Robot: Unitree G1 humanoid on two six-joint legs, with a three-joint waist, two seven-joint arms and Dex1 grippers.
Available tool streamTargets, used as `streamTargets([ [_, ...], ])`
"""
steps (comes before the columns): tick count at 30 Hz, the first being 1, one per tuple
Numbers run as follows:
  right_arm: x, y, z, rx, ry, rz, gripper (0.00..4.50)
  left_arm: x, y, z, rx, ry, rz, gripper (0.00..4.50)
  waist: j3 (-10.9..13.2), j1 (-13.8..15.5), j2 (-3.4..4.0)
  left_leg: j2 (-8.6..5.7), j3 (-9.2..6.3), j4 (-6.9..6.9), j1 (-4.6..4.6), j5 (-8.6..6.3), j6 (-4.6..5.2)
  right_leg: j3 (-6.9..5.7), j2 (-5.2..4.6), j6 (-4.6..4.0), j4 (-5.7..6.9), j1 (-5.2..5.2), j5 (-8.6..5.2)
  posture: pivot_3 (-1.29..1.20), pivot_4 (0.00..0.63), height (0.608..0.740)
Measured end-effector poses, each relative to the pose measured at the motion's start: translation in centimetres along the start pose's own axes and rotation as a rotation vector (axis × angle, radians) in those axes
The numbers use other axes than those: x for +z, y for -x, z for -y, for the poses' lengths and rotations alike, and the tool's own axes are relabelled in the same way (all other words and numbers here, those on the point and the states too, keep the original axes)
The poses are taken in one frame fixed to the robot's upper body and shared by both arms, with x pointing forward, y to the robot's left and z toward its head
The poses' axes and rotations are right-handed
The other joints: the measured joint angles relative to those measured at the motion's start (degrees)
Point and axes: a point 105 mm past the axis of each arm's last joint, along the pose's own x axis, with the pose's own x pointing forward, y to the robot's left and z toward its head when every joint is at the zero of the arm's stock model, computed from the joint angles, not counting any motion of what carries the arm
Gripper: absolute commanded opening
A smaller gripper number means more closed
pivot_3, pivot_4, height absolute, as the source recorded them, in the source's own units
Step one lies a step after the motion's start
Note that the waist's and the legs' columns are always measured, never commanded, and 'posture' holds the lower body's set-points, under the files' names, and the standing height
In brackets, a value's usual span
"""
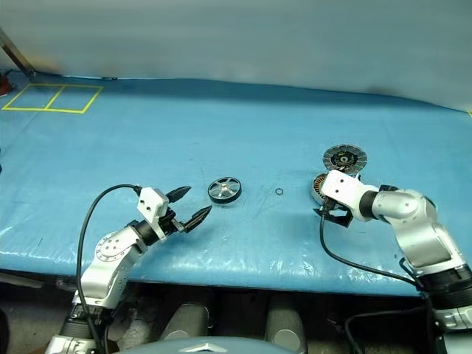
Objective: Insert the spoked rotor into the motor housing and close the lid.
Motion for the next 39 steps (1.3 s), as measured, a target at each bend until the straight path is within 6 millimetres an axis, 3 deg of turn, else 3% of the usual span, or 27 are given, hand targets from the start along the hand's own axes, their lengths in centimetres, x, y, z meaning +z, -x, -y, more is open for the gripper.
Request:
streamTargets([
  [12, -2.7, -0.7, 0.1, 0.075, -0.032, -0.113, 4.49, -0.6, 0.4, 0.0, 0.031, 0.015, -0.010, 4.50, 0.0, 0.1, -0.01, -0.03, 0.01, 0.01, -0.07, -0.02, 0.04, 0.00, -0.02, 0.01, -0.05, -0.03, 0.01, 0.00, 0.150, 0.740],
  [26, -3.2, -1.8, -0.4, 0.103, -0.053, -0.112, 4.49, -0.4, 0.3, -0.1, 0.036, 0.007, -0.005, 4.50, 0.0, 0.1, -0.01, -0.03, 0.01, 0.03, -0.03, -0.02, 0.04, -0.01, -0.02, 0.02, -0.04, 0.01, 0.02, 0.00, 0.150, 0.740],
  [29, -3.2, -2.0, -0.2, 0.106, -0.061, -0.108, 3.90, -0.4, 0.2, -0.1, 0.035, 0.003, -0.006, 4.50, 0.0, 0.0, -0.01, -0.03, 0.01, 0.04, 0.01, -0.02, 0.04, -0.01, -0.01, 0.03, -0.04, 0.06, 0.02, 0.00, 0.150, 0.740],
  [32, -3.3, -2.1, 0.1, 0.089, -0.055, -0.115, 2.98, -0.3, 0.2, -0.1, 0.035, 0.000, -0.003, 4.50, 0.0, 0.0, -0.02, -0.02, 0.00, 0.03, 0.03, -0.02, 0.04, -0.02, -0.01, 0.03, -0.04, 0.07, 0.02, 0.00, 0.150, 0.740],
  [33, -3.2, -2.1, 0.2, 0.085, -0.054, -0.115, 2.98, -0.3, 0.2, -0.1, 0.035, -0.001, -0.002, 4.50, 0.0, 0.1, -0.02, -0.02, -0.01, 0.03, 0.03, -0.02, 0.04, -0.03, -0.01, 0.03, -0.04, 0.07, 0.02, 0.00, 0.150, 0.740],
  [36, -3.1, -2.1, 0.2, 0.083, -0.062, -0.107, 2.29, -0.3, 0.2, -0.1, 0.036, -0.001, -0.002, 4.50, 0.0, 0.0, -0.03, -0.02, -0.01, 0.02, 0.02, -0.02, 0.04, -0.03, -0.01, 0.03, -0.04, 0.07, 0.02, 0.00, 0.150, 0.740],
  [39, -2.9, -2.1, 0.0, 0.079, -0.055, -0.098, 2.22, -0.2, 0.1, -0.2, 0.038, -0.005, 0.001, 4.50, 0.0, -0.2, -0.05, -0.01, -0.01, 0.03, 0.05, -0.02, 0.03, -0.03, 0.00, 0.02, -0.02, 0.08, 0.02, 0.00, 0.150, 0.740],
])
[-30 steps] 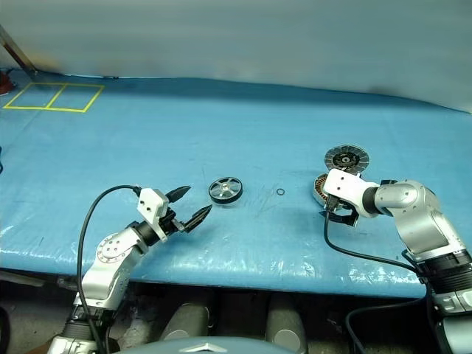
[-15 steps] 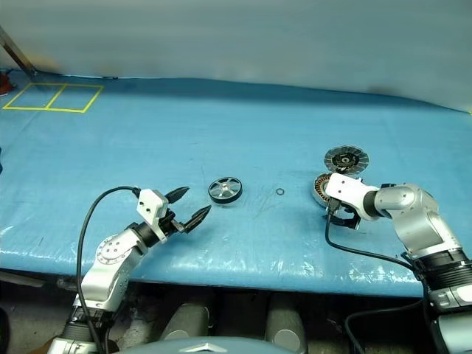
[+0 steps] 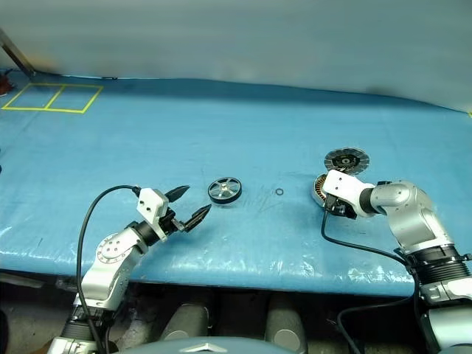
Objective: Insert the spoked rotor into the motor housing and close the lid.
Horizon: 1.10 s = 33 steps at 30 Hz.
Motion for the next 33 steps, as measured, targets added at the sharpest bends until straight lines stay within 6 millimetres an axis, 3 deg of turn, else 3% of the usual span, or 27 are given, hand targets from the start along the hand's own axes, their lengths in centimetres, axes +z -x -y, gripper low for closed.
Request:
streamTargets([
  [5, 1.4, -0.1, -1.6, 0.000, -0.020, 0.051, 2.22, 0.1, 0.0, 0.0, 0.002, -0.006, 0.006, 4.50, 0.0, -0.2, 0.00, 0.01, 0.00, -0.01, -0.01, 0.00, 0.00, 0.01, 0.01, 0.00, 0.01, -0.03, 0.00, 0.00, 0.150, 0.740],
  [13, 5.7, 0.1, -8.2, 0.114, -0.021, 0.162, 2.22, 0.0, 0.1, -0.1, 0.012, -0.016, 0.000, 4.50, 0.0, 0.1, 0.01, 0.01, -0.02, 0.02, -0.05, -0.01, -0.01, 0.00, 0.01, 0.00, 0.02, -0.06, -0.01, 0.00, 0.150, 0.740],
  [18, 8.4, 0.0, -11.3, 0.203, -0.049, 0.240, 2.22, -0.1, 0.1, -0.2, 0.014, -0.022, -0.006, 4.50, 0.0, 0.1, 0.01, 0.02, -0.02, 0.05, -0.05, -0.02, -0.03, 0.00, 0.00, 0.00, 0.02, -0.05, -0.01, 0.00, 0.150, 0.740],
  [28, 13.0, -2.0, -12.7, 0.250, -0.195, 0.378, 2.22, 0.0, 0.1, -0.3, 0.018, -0.029, -0.006, 4.50, 0.0, 0.1, 0.01, 0.01, -0.05, -0.01, -0.07, -0.01, -0.03, -0.03, 0.00, 0.00, 0.02, -0.10, 0.00, 0.00, 0.150, 0.740],
  [33, 13.3, -2.5, -12.8, 0.238, -0.170, 0.366, 2.22, -0.2, 0.6, -0.8, 0.039, -0.034, -0.018, 4.50, 0.0, 0.1, 0.01, 0.01, -0.05, 0.00, -0.03, -0.02, -0.03, -0.03, 0.00, 0.00, 0.02, -0.08, 0.00, 0.00, 0.150, 0.740],
])
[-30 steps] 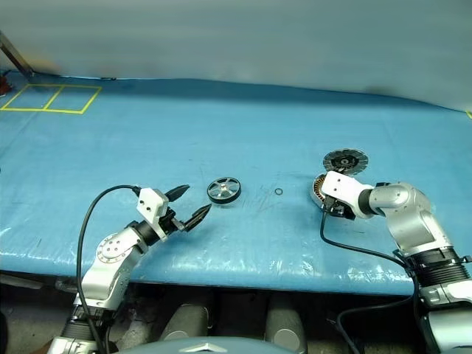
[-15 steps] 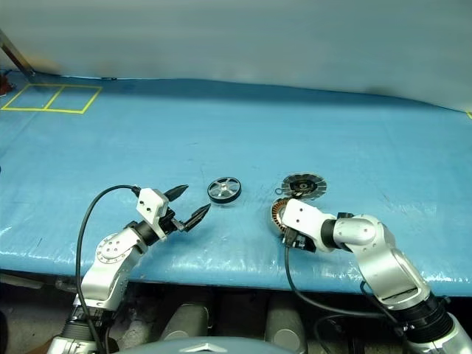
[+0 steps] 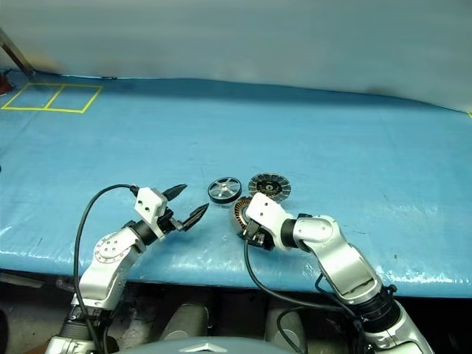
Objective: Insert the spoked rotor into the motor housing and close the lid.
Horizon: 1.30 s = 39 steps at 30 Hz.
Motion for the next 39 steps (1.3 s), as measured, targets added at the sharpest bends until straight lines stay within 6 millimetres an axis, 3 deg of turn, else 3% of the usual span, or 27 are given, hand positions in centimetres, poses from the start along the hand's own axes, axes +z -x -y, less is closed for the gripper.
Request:
streamTargets([
  [1, 0.0, 0.0, 0.0, 0.001, 0.009, -0.003, 2.93, 0.0, 0.0, 0.0, 0.003, 0.001, -0.001, 4.50, 0.0, 0.0, 0.00, 0.00, 0.00, 0.00, 0.02, 0.00, 0.00, 0.00, 0.00, 0.00, 0.00, 0.02, 0.00, 0.00, 0.150, 0.740],
  [6, -0.3, -0.1, 0.0, 0.005, 0.001, -0.006, 4.49, -0.1, 0.1, 0.0, 0.006, 0.003, -0.004, 4.50, 0.0, 0.2, 0.00, -0.01, -0.02, 0.02, 0.00, 0.00, 0.00, -0.01, -0.01, 0.00, 0.00, 0.03, 0.00, 0.00, 0.150, 0.740],
  [9, 0.1, 0.1, 0.3, -0.014, -0.039, 0.021, 4.49, -0.1, 0.1, 0.0, 0.006, 0.004, -0.004, 4.50, 0.0, 0.2, 0.00, -0.01, -0.02, 0.01, -0.02, 0.00, 0.00, -0.02, -0.01, 0.00, 0.00, 0.01, 0.00, 0.00, 0.150, 0.740],
  [12, 1.7, 1.0, 0.7, -0.024, -0.108, 0.119, 4.49, -0.1, 0.0, 0.0, 0.005, 0.004, -0.003, 4.50, 0.0, 0.1, 0.01, 0.00, -0.04, -0.01, -0.04, 0.00, 0.00, -0.02, 0.00, 0.00, 0.01, -0.01, 0.00, 0.00, 0.150, 0.740],
  [15, 3.5, 2.6, 1.1, -0.026, -0.156, 0.223, 4.49, -0.1, 0.0, 0.1, 0.003, 0.004, -0.003, 4.50, 0.0, 0.1, 0.01, 0.00, -0.04, -0.01, -0.05, 0.00, 0.00, -0.02, 0.00, 0.00, 0.00, -0.01, 0.00, 0.00, 0.150, 0.740],
  [19, 4.4, 4.4, 2.1, -0.054, -0.187, 0.289, 4.49, -0.1, 0.0, 0.1, 0.001, 0.004, -0.003, 4.50, 0.0, 0.1, 0.01, 0.00, -0.04, 0.00, -0.04, 0.00, 0.00, -0.03, 0.00, 0.00, 0.00, 0.00, 0.00, 0.00, 0.150, 0.740],
  [24, 1.6, 5.9, 4.9, -0.208, -0.120, 0.160, 4.49, -0.1, 0.1, 0.2, -0.019, -0.001, -0.007, 4.50, 0.0, 0.2, 0.01, -0.02, -0.01, -0.01, -0.07, 0.00, 0.00, -0.04, -0.03, 0.00, -0.03, -0.01, 0.00, 0.00, 0.150, 0.740],
  [30, -1.6, 6.2, 6.8, -0.294, -0.133, 0.095, 4.49, -0.1, 0.3, 0.3, -0.051, -0.003, -0.009, 4.50, 0.0, 0.0, 0.01, 0.00, 0.01, -0.04, -0.06, 0.00, 0.00, -0.03, -0.02, -0.02, -0.03, -0.03, -0.01, 0.00, 0.150, 0.740],
  [36, -4.8, 4.0, 7.9, -0.337, -0.303, 0.150, 4.49, 0.0, 0.4, 0.6, -0.090, 0.027, 0.003, 4.50, 0.0, -0.2, 0.01, 0.01, 0.01, -0.02, -0.02, 0.00, 0.01, -0.02, 0.00, -0.02, -0.01, 0.01, -0.01, 0.00, 0.150, 0.740],
  [39, -4.8, 2.5, 8.5, -0.339, -0.413, 0.257, 4.49, 0.1, 0.4, 1.0, -0.124, 0.051, 0.010, 4.50, 0.0, -0.6, 0.04, 0.01, 0.01, -0.02, -0.02, 0.01, 0.01, -0.01, 0.01, -0.02, 0.00, 0.00, 0.00, 0.00, 0.150, 0.740],
])
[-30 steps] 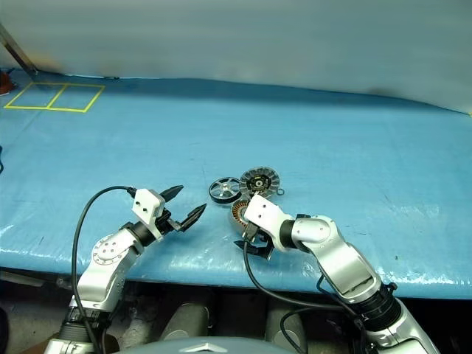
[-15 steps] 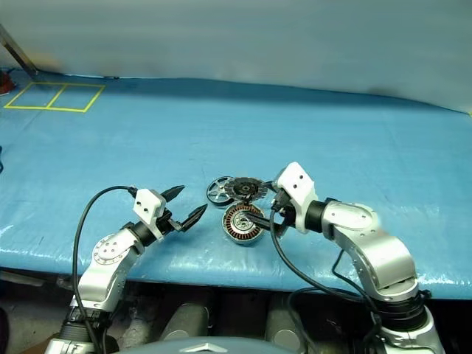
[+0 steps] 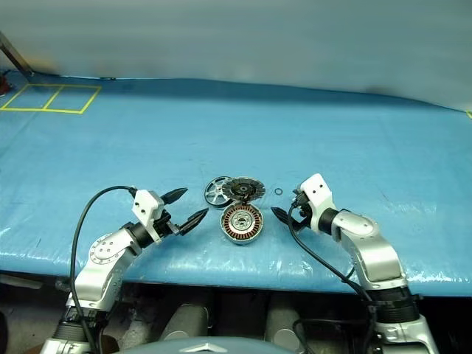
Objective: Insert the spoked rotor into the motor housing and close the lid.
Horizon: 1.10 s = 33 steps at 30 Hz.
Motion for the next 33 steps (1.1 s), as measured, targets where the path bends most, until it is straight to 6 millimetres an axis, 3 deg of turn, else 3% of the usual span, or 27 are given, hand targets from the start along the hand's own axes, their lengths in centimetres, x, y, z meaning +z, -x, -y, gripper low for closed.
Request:
streamTargets([
  [5, 0.4, -1.7, 1.3, -0.052, -0.022, 0.077, 4.49, -0.5, 0.4, 0.7, -0.084, -0.002, -0.039, 4.50, 0.0, -0.1, 0.01, 0.00, -0.01, -0.04, 0.02, 0.00, 0.00, 0.00, 0.04, -0.01, 0.00, 0.00, 0.00, 0.00, 0.150, 0.740],
  [14, -1.2, -2.4, 2.0, -0.078, -0.009, 0.043, 4.49, -1.2, 1.2, 2.4, -0.211, -0.022, -0.102, 4.50, 0.0, -0.3, 0.04, 0.01, 0.00, -0.03, 0.09, 0.00, 0.00, 0.03, 0.05, -0.01, 0.04, 0.03, 0.00, 0.00, 0.150, 0.740],
  [17, -1.3, -2.7, 2.0, -0.083, -0.003, 0.045, 3.86, -1.3, 1.2, 2.7, -0.226, -0.020, -0.106, 4.50, 0.0, -0.4, 0.05, 0.02, 0.00, -0.03, 0.15, 0.00, 0.00, 0.04, 0.07, -0.02, 0.04, 0.07, -0.01, 0.00, 0.150, 0.740],
  [27, -1.6, -3.4, 1.6, -0.095, -0.007, 0.061, 0.67, -1.4, 0.3, 3.9, -0.269, -0.008, -0.093, 4.50, 0.0, -0.4, 0.07, 0.03, 0.00, -0.03, 0.25, 0.00, 0.00, 0.05, 0.08, -0.03, 0.09, 0.14, -0.01, 0.00, 0.150, 0.740],
  [33, -1.7, -3.4, 1.6, -0.099, -0.014, 0.062, 0.66, -1.2, 0.1, 3.9, -0.274, -0.014, -0.090, 4.50, 0.0, -0.5, 0.07, 0.03, 0.00, -0.04, 0.28, 0.00, 0.00, 0.06, 0.08, -0.04, 0.09, 0.16, -0.02, 0.00, 0.150, 0.740],
])
